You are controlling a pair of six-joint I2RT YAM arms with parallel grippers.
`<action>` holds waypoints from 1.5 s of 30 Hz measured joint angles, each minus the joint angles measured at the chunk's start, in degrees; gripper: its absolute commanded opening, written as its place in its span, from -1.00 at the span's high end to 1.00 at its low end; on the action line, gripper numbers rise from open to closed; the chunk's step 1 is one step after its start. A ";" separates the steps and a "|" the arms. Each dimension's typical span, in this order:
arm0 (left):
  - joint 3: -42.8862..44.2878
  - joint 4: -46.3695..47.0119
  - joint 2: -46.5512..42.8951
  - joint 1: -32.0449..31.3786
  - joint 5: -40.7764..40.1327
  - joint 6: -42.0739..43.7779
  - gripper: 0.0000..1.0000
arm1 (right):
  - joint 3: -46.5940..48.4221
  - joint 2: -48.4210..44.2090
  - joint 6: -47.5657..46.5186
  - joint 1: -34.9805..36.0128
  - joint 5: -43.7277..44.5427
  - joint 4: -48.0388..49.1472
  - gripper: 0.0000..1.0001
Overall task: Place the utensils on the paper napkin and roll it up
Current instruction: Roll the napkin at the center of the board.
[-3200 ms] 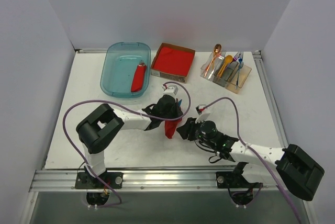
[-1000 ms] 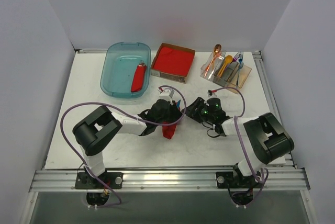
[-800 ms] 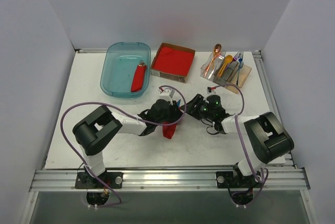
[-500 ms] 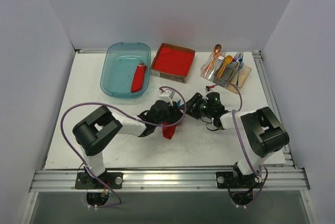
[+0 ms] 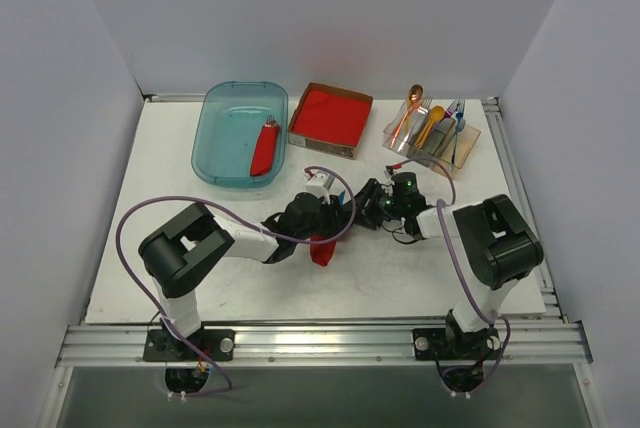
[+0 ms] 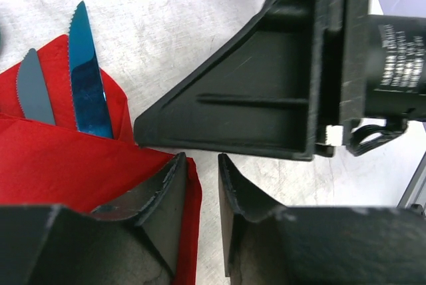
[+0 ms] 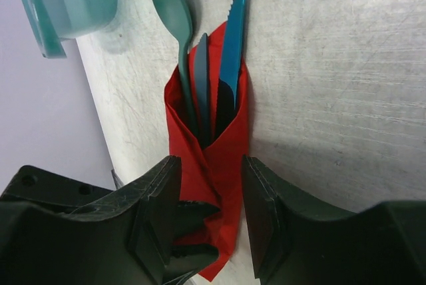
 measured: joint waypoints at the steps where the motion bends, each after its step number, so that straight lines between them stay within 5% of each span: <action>1: 0.00 0.26 0.00 0.00 0.13 0.04 0.35 | 0.17 0.42 0.00 0.02 -0.46 -0.33 0.18; 7: -0.02 0.85 0.00 0.00 0.39 0.28 0.35 | 1.14 2.34 0.46 0.00 -2.75 -1.33 0.28; 18: -0.09 0.87 0.00 0.02 1.68 1.05 0.34 | 1.29 3.61 2.86 -0.28 -5.40 0.63 1.00; 33: 1.22 -6.43 -8.59 0.46 2.05 4.98 -0.14 | 1.53 5.42 2.38 -0.31 -5.22 0.59 1.00; 45: 3.48 -22.64 -15.34 0.44 -2.67 8.87 -0.01 | 2.80 5.42 0.33 -0.28 -4.20 -2.05 1.00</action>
